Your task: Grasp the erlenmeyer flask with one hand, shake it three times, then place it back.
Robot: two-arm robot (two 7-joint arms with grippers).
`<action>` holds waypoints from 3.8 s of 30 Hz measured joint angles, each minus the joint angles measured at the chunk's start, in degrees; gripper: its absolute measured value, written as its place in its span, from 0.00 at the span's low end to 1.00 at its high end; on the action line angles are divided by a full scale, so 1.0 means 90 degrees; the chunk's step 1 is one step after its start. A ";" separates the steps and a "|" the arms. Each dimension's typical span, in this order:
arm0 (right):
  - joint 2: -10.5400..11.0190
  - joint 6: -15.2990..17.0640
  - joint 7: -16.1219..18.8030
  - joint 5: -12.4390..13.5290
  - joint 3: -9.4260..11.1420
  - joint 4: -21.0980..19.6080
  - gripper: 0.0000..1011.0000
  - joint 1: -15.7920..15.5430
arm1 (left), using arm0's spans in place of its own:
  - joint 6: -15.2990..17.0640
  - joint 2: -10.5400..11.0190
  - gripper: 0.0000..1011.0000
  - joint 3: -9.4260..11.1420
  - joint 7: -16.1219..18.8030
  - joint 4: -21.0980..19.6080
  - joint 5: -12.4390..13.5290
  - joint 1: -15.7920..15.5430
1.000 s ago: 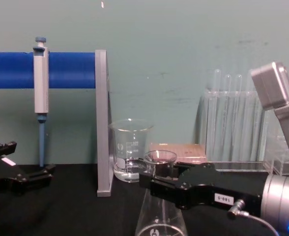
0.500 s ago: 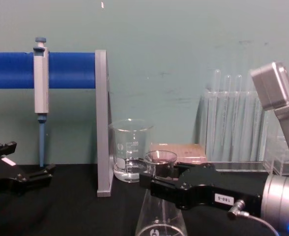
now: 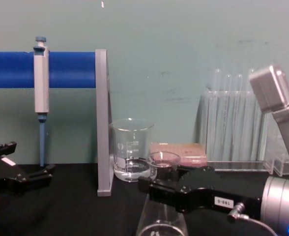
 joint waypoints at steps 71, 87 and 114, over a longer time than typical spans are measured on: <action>0.1303 0.0765 -0.0911 0.0399 0.0842 -0.2155 0.99 -0.1424 | 0.0000 0.0000 0.99 0.0000 0.0000 0.0000 0.0000 0.0000; 0.0792 0.0413 -0.2416 -0.0470 0.1454 -0.2053 0.99 -0.1706 | 0.0000 0.0000 0.99 0.0000 0.0000 0.0000 0.0000 -0.0001; 0.0047 0.0510 -0.2290 -0.0752 0.1687 -0.0717 0.99 -0.1159 | 0.0000 0.0000 0.99 0.0000 0.0000 0.0000 0.0000 0.0000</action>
